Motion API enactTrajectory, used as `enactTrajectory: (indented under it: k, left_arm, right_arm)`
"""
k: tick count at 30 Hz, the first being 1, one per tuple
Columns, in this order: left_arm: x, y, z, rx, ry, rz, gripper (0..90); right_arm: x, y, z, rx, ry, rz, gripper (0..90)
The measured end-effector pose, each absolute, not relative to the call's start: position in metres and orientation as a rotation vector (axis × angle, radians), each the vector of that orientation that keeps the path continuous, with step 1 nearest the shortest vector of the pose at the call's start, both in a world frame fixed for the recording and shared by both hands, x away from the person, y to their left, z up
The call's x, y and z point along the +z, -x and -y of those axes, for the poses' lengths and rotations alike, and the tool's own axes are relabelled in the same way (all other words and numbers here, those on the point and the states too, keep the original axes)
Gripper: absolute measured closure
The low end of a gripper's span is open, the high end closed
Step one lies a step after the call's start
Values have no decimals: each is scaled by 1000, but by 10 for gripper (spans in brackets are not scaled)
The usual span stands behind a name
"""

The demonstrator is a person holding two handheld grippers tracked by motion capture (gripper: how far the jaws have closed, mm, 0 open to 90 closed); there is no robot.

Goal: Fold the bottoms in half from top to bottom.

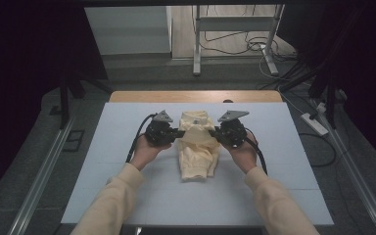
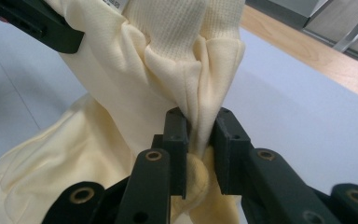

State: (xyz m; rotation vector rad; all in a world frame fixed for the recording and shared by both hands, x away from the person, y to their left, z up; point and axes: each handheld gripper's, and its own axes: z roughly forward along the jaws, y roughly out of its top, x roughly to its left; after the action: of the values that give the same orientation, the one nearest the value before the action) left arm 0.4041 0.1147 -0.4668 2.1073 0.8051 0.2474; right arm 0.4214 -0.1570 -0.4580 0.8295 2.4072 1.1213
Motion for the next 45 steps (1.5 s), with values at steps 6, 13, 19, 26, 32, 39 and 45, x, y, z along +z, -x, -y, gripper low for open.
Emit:
enactTrajectory:
  k: [6,13,19,26,32,39,45]
  left_arm:
    - [-474,-398,-114,242,-2114,-805,804]
    - [-482,-393,-115,228,-2117,-811,800]
    - [-486,-391,-116,225,-2118,-811,796]
    - [-491,-383,-114,222,-2125,-798,783]
    - [-492,-382,-108,232,-2120,-787,784]
    - [-498,-380,-103,218,-2141,-777,784]
    - [-496,-377,-104,210,-2146,-779,733]
  right_arm:
    - [-466,-417,158,1121,-823,-2424,761]
    - [-474,-412,158,1117,-823,-2438,757]
    - [-478,-410,158,1118,-824,-2446,754]
    - [-483,-404,160,1116,-821,-2457,748]
    - [-480,-407,162,1079,-799,-2431,750]
    - [-485,-407,166,1060,-804,-2447,748]
    - [-487,-402,168,1067,-800,-2460,723]
